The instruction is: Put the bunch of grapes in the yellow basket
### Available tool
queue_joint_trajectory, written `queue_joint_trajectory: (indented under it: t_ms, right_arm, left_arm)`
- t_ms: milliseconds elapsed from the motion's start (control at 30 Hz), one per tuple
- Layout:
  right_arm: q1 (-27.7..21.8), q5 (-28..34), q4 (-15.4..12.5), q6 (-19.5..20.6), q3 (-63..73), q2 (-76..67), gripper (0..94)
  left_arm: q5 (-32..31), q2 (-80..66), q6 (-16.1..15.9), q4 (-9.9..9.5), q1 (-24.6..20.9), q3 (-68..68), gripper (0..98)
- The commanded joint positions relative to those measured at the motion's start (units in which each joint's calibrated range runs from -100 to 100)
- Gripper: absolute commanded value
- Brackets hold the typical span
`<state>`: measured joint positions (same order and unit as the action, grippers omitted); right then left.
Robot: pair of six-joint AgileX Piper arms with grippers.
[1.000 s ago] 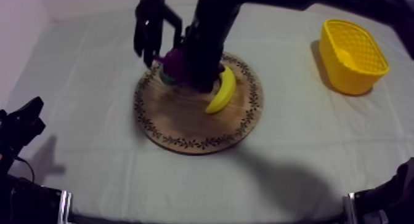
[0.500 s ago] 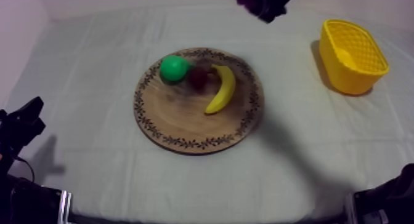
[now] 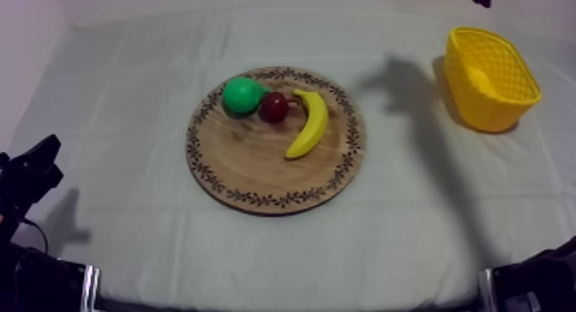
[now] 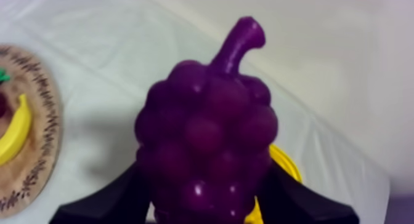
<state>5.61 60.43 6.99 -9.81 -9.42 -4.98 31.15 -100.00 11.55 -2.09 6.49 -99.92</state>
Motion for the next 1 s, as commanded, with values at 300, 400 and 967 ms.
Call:
queue_joint_trajectory:
  t_ms: [300, 400, 967]
  right_arm:
    - [-10.84, 0.25, -2.80, 2.80, -0.51, 2.97, 37.3]
    - [-12.29, 0.39, -4.19, 2.28, -0.67, 5.36, 37.4]
    - [-15.03, 5.20, -9.55, -1.29, 0.23, 22.50, 38.8]
  left_arm:
    - [-0.03, 0.00, 0.00, -0.04, -0.01, 0.04, 0.1]
    - [-0.03, 0.00, 0.00, -0.04, -0.01, 0.04, 0.1]
    - [-0.03, 0.00, 0.00, -0.04, -0.01, 0.04, 0.1]
